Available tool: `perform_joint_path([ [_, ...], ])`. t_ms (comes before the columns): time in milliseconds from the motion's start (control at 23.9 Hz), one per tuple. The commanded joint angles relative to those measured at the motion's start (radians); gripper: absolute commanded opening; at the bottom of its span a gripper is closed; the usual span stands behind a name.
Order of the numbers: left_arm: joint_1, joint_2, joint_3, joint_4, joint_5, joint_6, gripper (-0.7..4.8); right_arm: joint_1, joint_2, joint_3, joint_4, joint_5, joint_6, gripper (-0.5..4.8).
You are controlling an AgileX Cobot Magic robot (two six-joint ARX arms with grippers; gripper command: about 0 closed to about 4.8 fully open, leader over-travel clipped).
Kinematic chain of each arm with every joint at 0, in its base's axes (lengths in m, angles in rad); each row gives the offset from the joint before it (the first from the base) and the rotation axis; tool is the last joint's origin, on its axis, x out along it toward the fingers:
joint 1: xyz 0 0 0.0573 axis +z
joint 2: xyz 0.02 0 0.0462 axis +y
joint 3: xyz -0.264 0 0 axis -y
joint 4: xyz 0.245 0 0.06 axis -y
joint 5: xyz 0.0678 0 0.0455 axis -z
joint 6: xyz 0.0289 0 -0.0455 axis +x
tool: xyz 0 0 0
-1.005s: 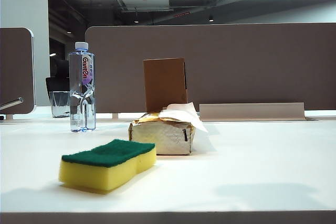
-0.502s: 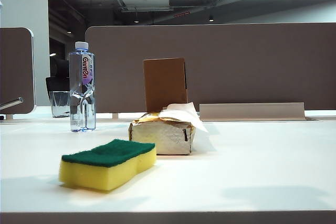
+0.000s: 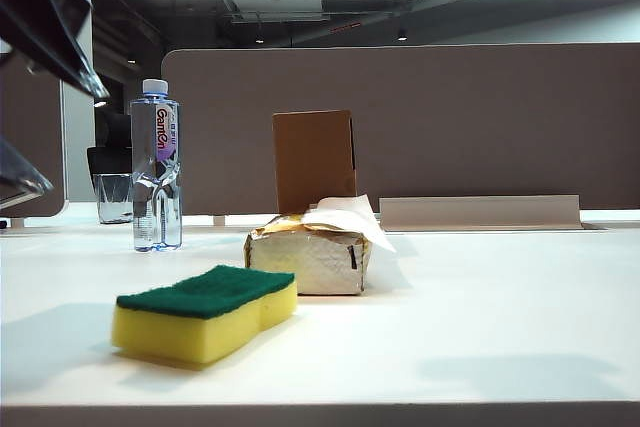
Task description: Move the sponge from right to left to wipe the table, avoiding obstacles on the table, and finally reaching the bottle of mineral water.
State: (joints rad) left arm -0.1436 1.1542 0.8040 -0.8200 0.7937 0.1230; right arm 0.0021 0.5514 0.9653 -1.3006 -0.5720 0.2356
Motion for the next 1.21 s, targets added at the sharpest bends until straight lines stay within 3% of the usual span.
perform_joint_path([
  [42,-0.012,0.056,0.006,0.052,0.003,0.024,4.79,0.0,0.001,0.006,0.004,-0.007,0.0,2.74],
  [461,-0.134,0.228,0.006,0.236,-0.031,0.007,4.79,0.0,0.004,0.006,0.014,-0.007,0.0,2.74],
  [1214,-0.154,0.401,0.011,0.407,-0.042,-0.074,4.79,0.0,0.004,0.006,0.013,-0.007,0.0,2.73],
])
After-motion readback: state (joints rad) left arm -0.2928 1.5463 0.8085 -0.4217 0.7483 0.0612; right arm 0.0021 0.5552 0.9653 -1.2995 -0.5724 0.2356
